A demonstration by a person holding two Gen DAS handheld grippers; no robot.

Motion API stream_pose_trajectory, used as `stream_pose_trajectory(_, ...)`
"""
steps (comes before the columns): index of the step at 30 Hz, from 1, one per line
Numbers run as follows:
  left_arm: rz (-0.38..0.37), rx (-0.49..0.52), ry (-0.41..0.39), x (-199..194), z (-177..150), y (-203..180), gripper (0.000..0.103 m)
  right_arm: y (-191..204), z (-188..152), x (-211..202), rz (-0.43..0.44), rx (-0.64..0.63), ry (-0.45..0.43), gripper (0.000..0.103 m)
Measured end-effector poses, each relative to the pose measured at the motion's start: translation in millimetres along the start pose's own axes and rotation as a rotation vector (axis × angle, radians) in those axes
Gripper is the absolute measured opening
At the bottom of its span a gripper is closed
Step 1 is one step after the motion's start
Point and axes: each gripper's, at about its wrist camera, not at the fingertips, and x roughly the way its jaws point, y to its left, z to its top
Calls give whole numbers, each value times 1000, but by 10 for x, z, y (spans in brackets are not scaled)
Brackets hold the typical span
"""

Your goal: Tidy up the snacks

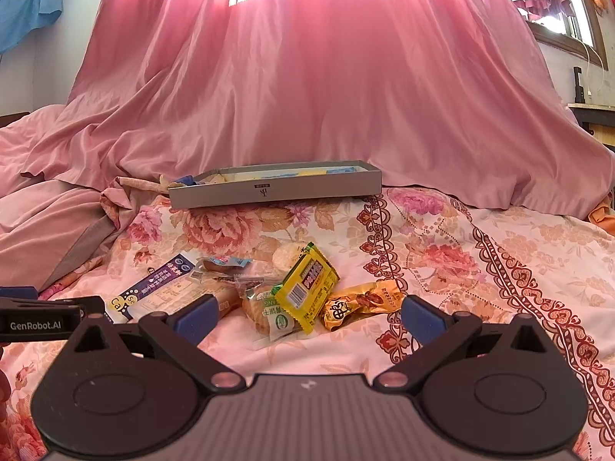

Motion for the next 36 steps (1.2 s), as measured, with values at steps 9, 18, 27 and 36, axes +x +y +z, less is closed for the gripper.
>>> stream_pose_trajectory(9, 0, 0, 0, 0, 0, 0, 102, -35, -31, -1, 0, 2, 2, 103)
stream_pose_trajectory(18, 0, 0, 0, 0, 0, 0, 102, -8, -8, -3, 1, 4, 3, 103)
stream_pose_trajectory(27, 5, 3, 3, 2, 0, -2, 102, -13, -8, -10, 2, 6, 5, 103)
stream_pose_trajectory(36, 32, 20, 64, 107, 57, -44, 102, 38, -43, 11, 6, -20, 21, 103)
